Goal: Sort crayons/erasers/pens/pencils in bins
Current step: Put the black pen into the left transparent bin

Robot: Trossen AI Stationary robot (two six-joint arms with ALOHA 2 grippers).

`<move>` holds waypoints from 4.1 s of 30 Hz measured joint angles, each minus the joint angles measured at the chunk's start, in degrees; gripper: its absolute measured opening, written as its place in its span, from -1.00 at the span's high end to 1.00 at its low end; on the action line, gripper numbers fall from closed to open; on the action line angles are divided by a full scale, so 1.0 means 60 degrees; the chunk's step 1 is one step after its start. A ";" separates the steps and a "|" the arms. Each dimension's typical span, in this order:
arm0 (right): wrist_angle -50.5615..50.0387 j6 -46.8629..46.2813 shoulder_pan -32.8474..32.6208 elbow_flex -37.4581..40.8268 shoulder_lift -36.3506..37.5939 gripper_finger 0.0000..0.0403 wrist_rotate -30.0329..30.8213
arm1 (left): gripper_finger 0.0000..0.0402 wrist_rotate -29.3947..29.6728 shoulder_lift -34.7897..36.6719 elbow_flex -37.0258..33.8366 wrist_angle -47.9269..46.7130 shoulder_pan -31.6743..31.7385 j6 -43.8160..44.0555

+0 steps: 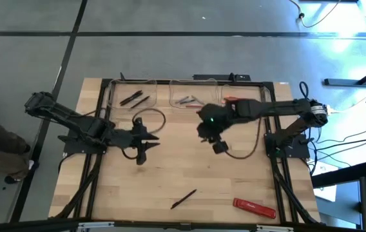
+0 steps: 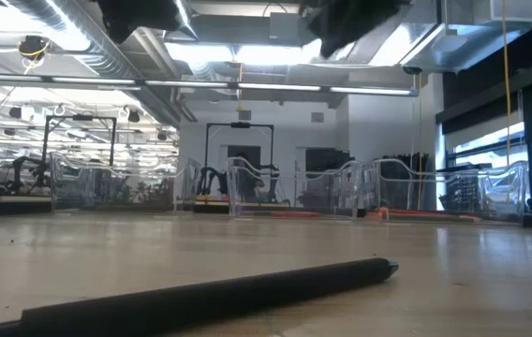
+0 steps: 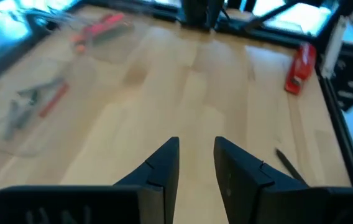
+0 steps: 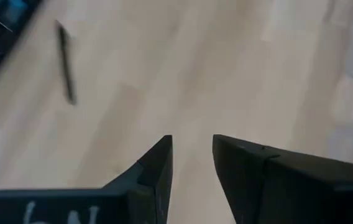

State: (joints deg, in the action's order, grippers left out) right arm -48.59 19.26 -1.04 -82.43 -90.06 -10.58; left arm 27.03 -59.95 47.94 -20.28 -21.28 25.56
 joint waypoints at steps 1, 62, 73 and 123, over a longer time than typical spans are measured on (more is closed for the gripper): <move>0.0016 -0.0336 -0.0215 0.0000 0.0070 0.42 0.0002 | 0.54 -0.0002 -0.0131 0.0003 0.0014 -0.0157 0.0047; -0.0708 -0.2625 -0.5731 0.0004 0.3333 0.42 -0.0241 | 0.54 -0.1934 -1.0591 0.7657 -0.3096 -0.2957 0.5674; -0.0712 -0.2665 -0.5935 0.0004 0.3333 0.42 0.0651 | 0.54 -0.1226 -1.0589 0.7657 -0.2990 -0.3121 0.5703; -0.1185 -0.2625 -0.5935 0.0004 0.3336 0.42 0.0496 | 0.81 -0.1398 -1.1448 0.7665 -0.2717 -0.3114 0.6949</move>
State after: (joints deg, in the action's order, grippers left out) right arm -55.70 3.51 -36.64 -82.41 -70.04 -7.61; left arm 18.64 -128.64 93.93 -36.58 -39.97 67.25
